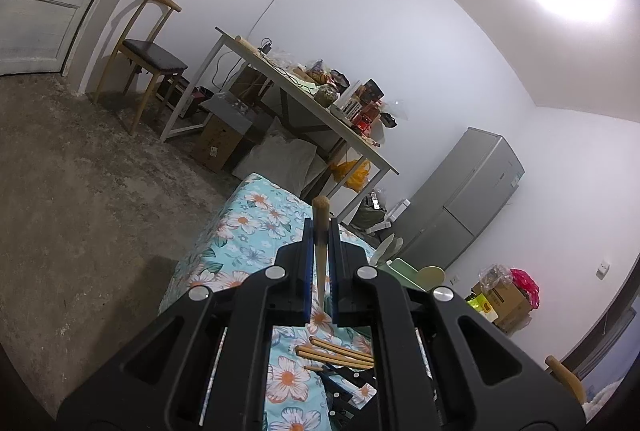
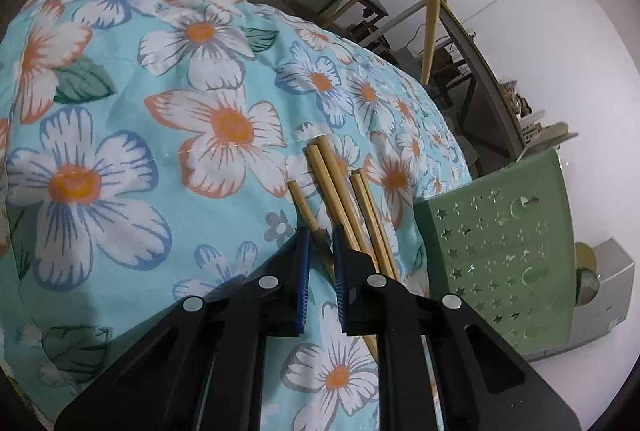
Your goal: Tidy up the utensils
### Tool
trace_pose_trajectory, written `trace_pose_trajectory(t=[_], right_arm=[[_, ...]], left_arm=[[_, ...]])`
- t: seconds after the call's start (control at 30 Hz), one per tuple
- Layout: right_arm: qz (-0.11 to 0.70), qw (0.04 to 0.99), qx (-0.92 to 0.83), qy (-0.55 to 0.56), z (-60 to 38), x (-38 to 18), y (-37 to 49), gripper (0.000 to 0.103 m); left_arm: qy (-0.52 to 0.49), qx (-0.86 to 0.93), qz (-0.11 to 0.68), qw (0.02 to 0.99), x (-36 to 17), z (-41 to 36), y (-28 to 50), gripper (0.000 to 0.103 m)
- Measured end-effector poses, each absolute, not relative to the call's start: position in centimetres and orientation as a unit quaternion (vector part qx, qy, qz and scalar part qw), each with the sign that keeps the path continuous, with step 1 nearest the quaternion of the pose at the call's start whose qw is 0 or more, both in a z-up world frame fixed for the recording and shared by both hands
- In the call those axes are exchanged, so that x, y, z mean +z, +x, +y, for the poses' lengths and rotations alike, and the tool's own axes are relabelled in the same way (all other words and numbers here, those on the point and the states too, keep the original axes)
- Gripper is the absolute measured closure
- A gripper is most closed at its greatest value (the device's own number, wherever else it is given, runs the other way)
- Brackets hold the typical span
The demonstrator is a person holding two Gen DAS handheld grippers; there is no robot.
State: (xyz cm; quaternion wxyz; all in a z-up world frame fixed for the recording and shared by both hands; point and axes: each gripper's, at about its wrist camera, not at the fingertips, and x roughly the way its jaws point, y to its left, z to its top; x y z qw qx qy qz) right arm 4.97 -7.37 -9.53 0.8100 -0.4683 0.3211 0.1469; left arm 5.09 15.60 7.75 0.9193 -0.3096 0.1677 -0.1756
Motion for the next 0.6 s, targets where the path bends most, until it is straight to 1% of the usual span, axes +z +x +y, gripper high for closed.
trace_pose_trajectory(t=[0.17,0.33,0.43,0.6], right_arm=[[0.329,0.831,0.157,-0.419,-8.6,-8.4,5.5,0.091],[0.303,0.861,0.136,-0.386,-9.8,-5.8,4.4,0.092],[0.286,0.886,0.110,-0.348,-11.3,-3.1,3.5,0.093],[0.264,0.935,0.060,-0.231,-15.8,2.6,2.3,0.095]], left_arm=[[-0.303,-0.175,0.163,0.922,8.0,15.6,5.0,0.098],[-0.298,-0.172,0.160,0.925,8.3,15.3,4.6,0.098],[-0.297,-0.183,0.157,0.924,8.5,15.1,4.5,0.098],[-0.281,-0.218,0.138,0.924,10.6,14.0,4.5,0.098]])
